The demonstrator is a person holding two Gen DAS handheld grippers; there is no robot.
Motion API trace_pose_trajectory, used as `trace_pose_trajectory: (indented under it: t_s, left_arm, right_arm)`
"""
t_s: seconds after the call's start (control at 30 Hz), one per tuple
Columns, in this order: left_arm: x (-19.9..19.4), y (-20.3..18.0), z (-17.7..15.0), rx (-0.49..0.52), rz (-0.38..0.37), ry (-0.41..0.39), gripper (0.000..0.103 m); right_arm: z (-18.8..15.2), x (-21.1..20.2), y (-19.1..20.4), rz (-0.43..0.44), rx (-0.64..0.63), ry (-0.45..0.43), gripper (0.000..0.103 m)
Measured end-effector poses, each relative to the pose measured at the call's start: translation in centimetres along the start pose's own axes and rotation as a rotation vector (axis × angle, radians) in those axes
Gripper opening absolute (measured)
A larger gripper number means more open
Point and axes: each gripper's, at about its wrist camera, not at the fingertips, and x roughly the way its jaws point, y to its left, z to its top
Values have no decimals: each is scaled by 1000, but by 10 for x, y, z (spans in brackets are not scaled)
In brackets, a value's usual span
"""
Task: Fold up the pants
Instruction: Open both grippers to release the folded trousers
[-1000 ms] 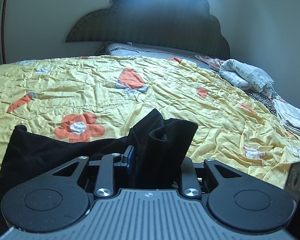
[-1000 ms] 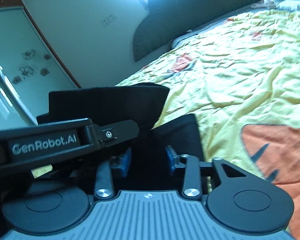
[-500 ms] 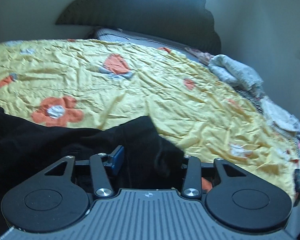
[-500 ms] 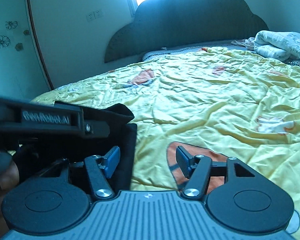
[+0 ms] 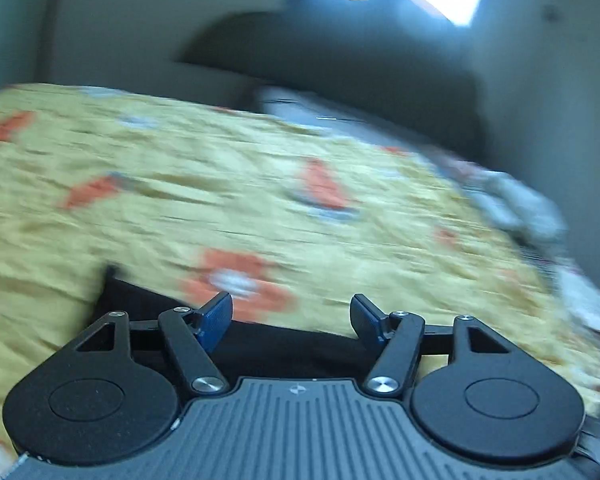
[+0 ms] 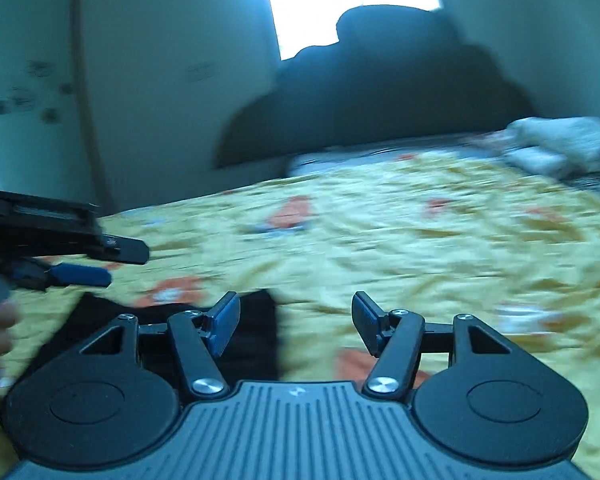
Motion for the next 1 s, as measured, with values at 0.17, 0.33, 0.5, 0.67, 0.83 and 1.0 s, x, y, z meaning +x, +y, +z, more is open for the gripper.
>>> trace_pose_trajectory:
  t_s: [0.17,0.33,0.5,0.67,0.83,1.0]
  left_arm:
    - [27,44,7,-3,154,100,59]
    - [48,44,-7,98,241,126,56]
    - [38,37,-8,142,281,98,55]
    - [16,32,-13,123,244,85,59]
    - [16,28,-23,146,253,108,59]
    - [15,29,-30,154,259,113,60]
  right_arm:
    - [0,46,43,155,-136,130,61]
    - [-7,77,48,59,-194,206,61]
    - [-3,56,35,23,-138,149,65]
    - [-6,37,54,102,-196,120,65]
    - [-17,47,65,57,-262,190,65]
    - [-21,45,54,14,-255,198,67]
